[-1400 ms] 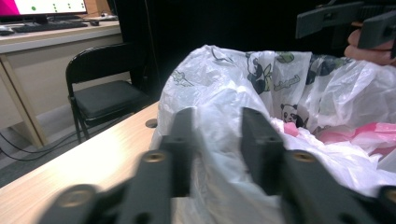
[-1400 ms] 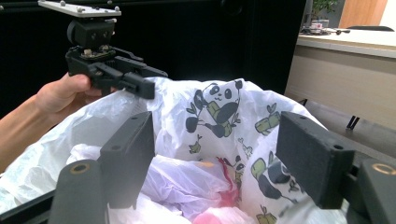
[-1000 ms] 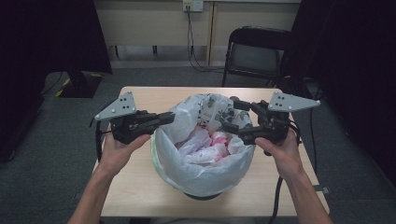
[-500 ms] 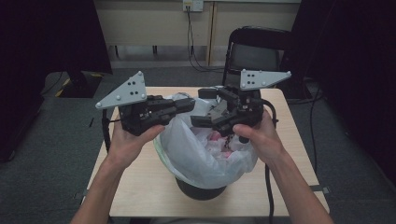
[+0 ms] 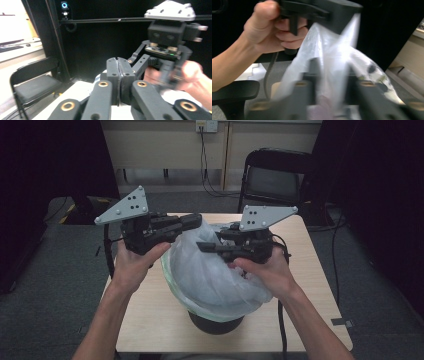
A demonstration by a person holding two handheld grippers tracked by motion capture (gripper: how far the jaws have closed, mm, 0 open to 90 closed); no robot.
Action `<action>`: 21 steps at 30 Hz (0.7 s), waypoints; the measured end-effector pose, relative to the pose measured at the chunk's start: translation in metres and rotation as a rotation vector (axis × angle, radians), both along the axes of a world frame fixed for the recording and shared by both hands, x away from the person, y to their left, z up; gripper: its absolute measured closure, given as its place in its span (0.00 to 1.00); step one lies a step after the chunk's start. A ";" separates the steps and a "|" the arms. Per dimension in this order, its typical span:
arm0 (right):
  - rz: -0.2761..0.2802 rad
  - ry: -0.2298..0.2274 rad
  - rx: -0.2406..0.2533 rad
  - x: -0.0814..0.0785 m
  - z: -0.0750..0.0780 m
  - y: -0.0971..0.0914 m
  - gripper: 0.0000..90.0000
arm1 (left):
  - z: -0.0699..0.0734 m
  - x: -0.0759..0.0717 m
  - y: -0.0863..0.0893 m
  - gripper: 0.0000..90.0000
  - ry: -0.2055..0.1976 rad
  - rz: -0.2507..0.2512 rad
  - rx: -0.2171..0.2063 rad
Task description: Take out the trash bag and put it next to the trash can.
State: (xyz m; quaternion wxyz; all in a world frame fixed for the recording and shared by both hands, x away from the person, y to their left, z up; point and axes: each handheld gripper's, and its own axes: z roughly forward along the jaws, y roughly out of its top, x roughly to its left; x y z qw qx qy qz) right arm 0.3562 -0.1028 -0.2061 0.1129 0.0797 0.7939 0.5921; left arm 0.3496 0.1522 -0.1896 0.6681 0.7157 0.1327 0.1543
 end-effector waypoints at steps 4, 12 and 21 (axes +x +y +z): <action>-0.004 0.034 0.031 0.006 0.002 -0.005 1.00 | -0.005 0.000 -0.003 0.45 -0.014 -0.010 0.019; 0.002 -0.002 0.110 0.003 0.035 -0.006 1.00 | -0.020 0.000 -0.027 0.56 -0.051 -0.074 0.132; -0.076 0.025 0.101 0.009 0.029 -0.028 0.19 | -0.015 -0.003 0.003 0.98 -0.049 -0.044 0.027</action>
